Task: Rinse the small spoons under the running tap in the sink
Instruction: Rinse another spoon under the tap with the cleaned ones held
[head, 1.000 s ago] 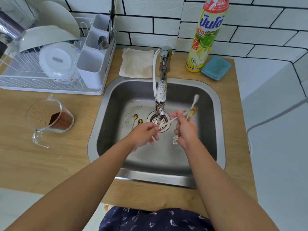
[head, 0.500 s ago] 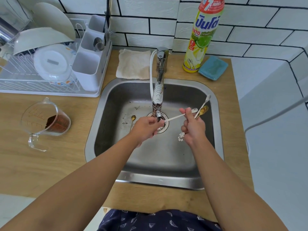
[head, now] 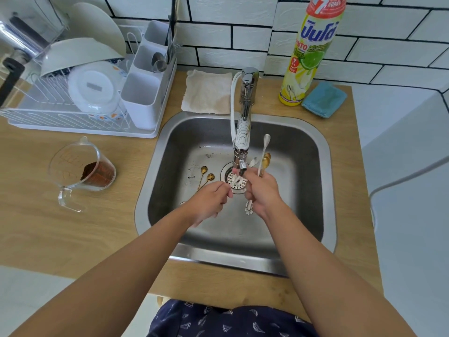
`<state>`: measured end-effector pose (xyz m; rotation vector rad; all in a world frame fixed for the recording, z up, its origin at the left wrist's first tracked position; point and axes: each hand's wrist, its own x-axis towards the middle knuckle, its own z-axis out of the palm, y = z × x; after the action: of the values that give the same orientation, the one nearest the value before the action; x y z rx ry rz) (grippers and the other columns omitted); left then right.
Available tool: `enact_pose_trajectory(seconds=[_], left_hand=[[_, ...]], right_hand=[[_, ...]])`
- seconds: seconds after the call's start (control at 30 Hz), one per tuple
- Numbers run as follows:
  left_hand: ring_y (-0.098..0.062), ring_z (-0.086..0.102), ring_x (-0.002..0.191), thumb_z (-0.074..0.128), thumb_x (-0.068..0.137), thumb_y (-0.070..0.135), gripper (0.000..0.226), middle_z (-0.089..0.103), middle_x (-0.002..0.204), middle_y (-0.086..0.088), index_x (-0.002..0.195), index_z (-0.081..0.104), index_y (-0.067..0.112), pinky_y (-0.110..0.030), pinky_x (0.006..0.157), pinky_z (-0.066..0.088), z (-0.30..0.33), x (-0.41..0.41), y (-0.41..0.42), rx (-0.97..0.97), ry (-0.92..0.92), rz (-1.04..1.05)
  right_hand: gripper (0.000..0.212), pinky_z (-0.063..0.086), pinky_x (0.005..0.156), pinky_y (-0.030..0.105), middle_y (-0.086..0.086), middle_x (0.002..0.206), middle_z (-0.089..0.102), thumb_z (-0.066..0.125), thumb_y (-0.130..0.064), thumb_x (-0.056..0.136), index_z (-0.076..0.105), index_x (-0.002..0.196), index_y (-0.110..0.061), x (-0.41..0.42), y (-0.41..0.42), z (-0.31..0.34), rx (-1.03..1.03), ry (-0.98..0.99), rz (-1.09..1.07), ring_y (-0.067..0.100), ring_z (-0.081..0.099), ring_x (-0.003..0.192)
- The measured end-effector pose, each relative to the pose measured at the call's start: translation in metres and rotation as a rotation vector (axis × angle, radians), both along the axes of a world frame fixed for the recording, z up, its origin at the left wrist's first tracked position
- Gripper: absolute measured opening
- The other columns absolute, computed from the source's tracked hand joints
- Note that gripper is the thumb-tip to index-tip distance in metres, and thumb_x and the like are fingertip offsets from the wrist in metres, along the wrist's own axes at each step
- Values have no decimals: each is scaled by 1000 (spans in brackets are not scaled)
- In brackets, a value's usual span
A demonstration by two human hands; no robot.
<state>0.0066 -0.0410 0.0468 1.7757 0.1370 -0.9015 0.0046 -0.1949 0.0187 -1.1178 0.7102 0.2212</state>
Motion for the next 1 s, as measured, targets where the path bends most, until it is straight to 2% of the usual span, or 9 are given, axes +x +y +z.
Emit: enact_pose_trajectory(seconds=[0.13, 0.27, 0.37, 0.47, 0.5, 0.63, 0.73, 0.83, 1.0], left_hand=[[-10, 21, 43, 40, 104, 35, 32, 30, 51, 10, 82, 51, 16, -22, 41, 19, 3, 2, -7, -57, 69, 121], [-10, 20, 45, 42, 101, 34, 30, 27, 54, 8, 78, 48, 16, -24, 42, 17, 2, 0, -3, -67, 86, 116], [-9, 24, 48, 46, 103, 27, 23, 33, 57, 8, 83, 48, 15, -24, 47, 19, -1, -4, -1, -67, 18, 89], [-8, 28, 47, 47, 105, 26, 22, 37, 59, 7, 86, 50, 15, -23, 47, 22, -1, -5, -1, -62, -43, 105], [-8, 29, 47, 46, 105, 27, 22, 38, 60, 7, 87, 50, 15, -23, 47, 23, -1, -4, -1, -62, -52, 102], [-7, 29, 48, 48, 104, 30, 25, 39, 54, 13, 83, 50, 16, -22, 47, 25, -2, -6, 5, -43, -73, 62], [-7, 28, 47, 47, 104, 28, 25, 37, 52, 15, 81, 48, 17, -21, 46, 25, -3, -5, 5, -41, -78, 74], [-7, 31, 48, 47, 103, 31, 26, 40, 57, 11, 81, 48, 18, -22, 46, 27, -4, -3, 8, -35, -85, 72], [-9, 41, 52, 57, 99, 39, 27, 48, 56, 11, 84, 53, 18, -22, 47, 37, -11, -8, 14, 81, -208, 16]], right_hand=[[20, 23, 36, 21, -5, 56, 51, 74, -22, 95, 75, 99, -2, -8, 12, 0, -22, -11, 101, 6, 24, 40], [17, 20, 38, 21, -9, 47, 38, 75, -19, 93, 81, 80, -10, -7, 2, 7, -79, -15, 94, 7, 23, 41], [41, 20, 37, 21, -13, 41, 38, 69, -11, 96, 78, 58, -24, 2, -8, 5, -73, 4, 5, 6, 23, 38], [11, 22, 37, 22, -10, 47, 34, 77, -20, 92, 82, 89, -11, -9, 4, 8, -89, 3, 152, 7, 23, 40], [18, 22, 38, 22, -10, 47, 35, 78, -23, 91, 80, 96, -6, -12, 7, 6, -95, -7, 184, 7, 24, 41], [28, 20, 37, 21, -11, 45, 34, 74, -15, 93, 79, 66, -18, -1, -2, 6, -60, 8, 16, 7, 21, 40], [12, 20, 36, 21, -8, 49, 36, 77, -15, 91, 79, 80, -15, -2, 1, 8, -63, 12, 54, 7, 22, 39], [17, 21, 37, 22, -8, 51, 38, 81, -21, 88, 75, 71, -22, -16, 14, 5, -92, -5, 201, 7, 24, 40], [6, 21, 35, 20, -12, 45, 45, 81, -15, 87, 78, 81, -15, -2, -3, 5, -88, 64, -8, 5, 22, 37]])
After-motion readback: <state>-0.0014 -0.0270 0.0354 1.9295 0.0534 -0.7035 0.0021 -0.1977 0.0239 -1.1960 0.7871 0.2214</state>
